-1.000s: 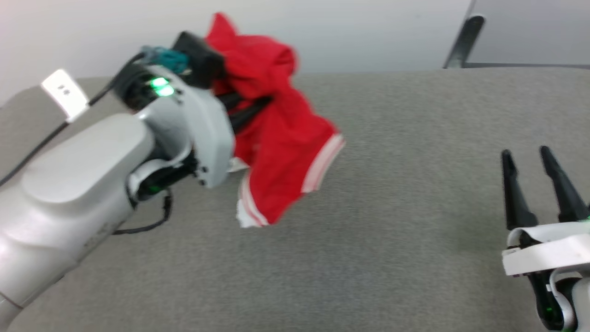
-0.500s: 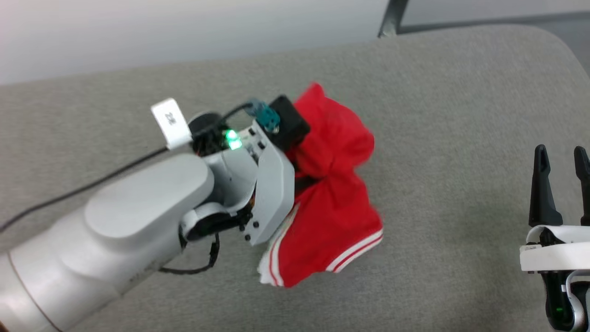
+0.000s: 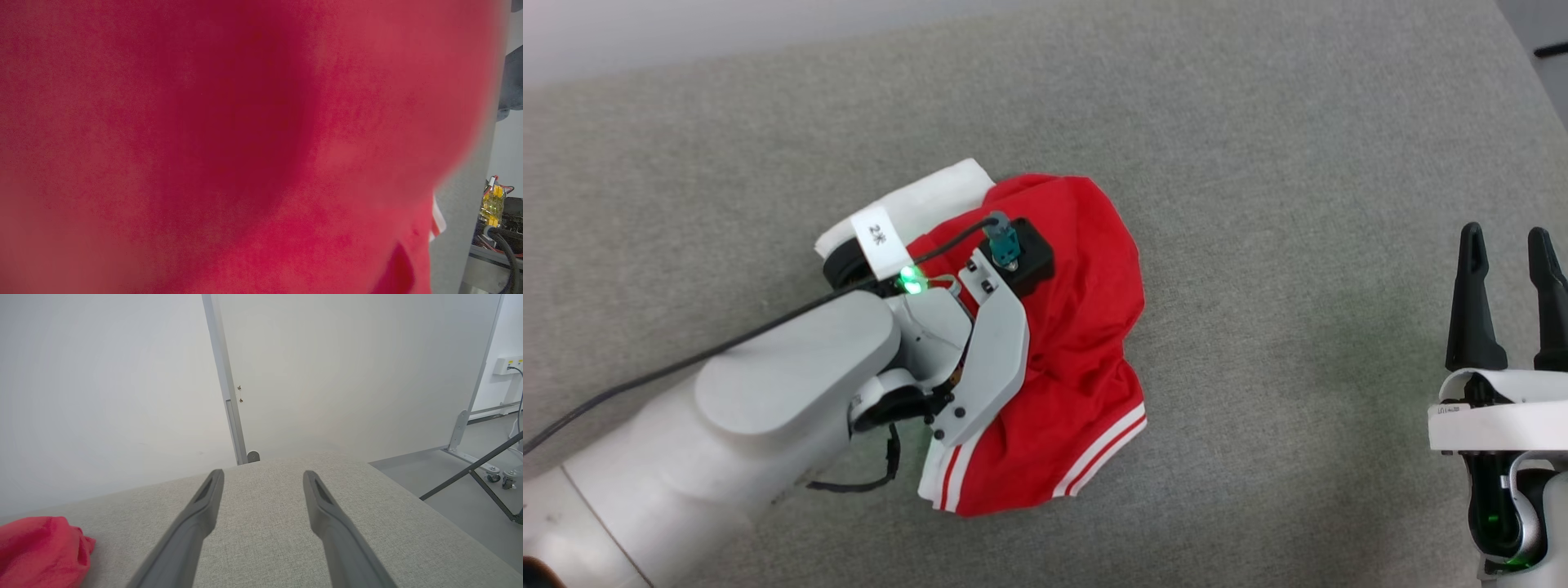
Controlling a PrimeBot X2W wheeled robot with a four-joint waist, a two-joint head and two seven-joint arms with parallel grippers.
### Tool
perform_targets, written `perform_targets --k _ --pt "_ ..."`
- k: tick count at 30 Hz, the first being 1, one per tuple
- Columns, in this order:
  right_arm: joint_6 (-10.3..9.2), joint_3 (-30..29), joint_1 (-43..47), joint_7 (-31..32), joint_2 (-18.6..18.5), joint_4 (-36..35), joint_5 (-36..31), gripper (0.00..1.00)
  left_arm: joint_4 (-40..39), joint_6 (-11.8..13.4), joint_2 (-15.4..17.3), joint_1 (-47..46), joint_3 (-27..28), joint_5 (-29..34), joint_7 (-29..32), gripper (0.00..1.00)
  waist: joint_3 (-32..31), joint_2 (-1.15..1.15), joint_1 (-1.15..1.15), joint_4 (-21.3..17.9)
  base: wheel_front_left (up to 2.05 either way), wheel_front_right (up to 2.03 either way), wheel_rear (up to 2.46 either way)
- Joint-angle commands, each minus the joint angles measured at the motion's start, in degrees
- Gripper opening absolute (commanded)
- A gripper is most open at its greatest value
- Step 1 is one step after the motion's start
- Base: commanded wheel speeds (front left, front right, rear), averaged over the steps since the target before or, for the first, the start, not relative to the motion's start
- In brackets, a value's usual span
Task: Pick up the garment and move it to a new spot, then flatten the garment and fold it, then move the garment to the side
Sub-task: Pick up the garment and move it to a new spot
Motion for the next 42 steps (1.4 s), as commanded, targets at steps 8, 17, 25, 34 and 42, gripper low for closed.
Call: perform_targets --k 8,17,25,34,42 --pt "0.21 -0.3 -1.5 -0.3 1.0 -0.3 0.0 1.0 2.6 0.6 0.1 3.7 -2.0 5.4 3.7 0.03 2.3 0.0 0.0 -1.0 0.0 0.0 0.0" --pt "0.21 1.5 -1.1 -0.3 -2.0 0.9 -2.0 1.0 1.8 0.4 -1.3 0.8 -1.1 1.0 -9.6 1.0 -1.9 0.0 0.0 4.1 0.0 0.0 0.0" --pt "0.21 3.1 0.4 -0.1 -4.7 2.9 -2.8 1.0 0.3 0.2 0.2 1.4 -0.8 -2.4 -20.6 1.0 -7.5 0.0 0.0 10.2 0.0 0.0 0.0" --pt "0.21 4.3 4.0 2.0 -8.0 6.0 -2.4 1.0 7.4 0.2 2.8 8.6 0.1 -11.5 -38.6 1.0 -13.2 0.0 0.0 15.1 0.0 0.0 0.0" --pt "0.21 2.7 7.8 2.8 -10.2 8.0 -1.4 1.0 16.6 1.0 4.1 16.9 4.8 -13.7 -51.3 1.0 -17.5 0.0 0.0 17.5 0.0 0.0 0.0"
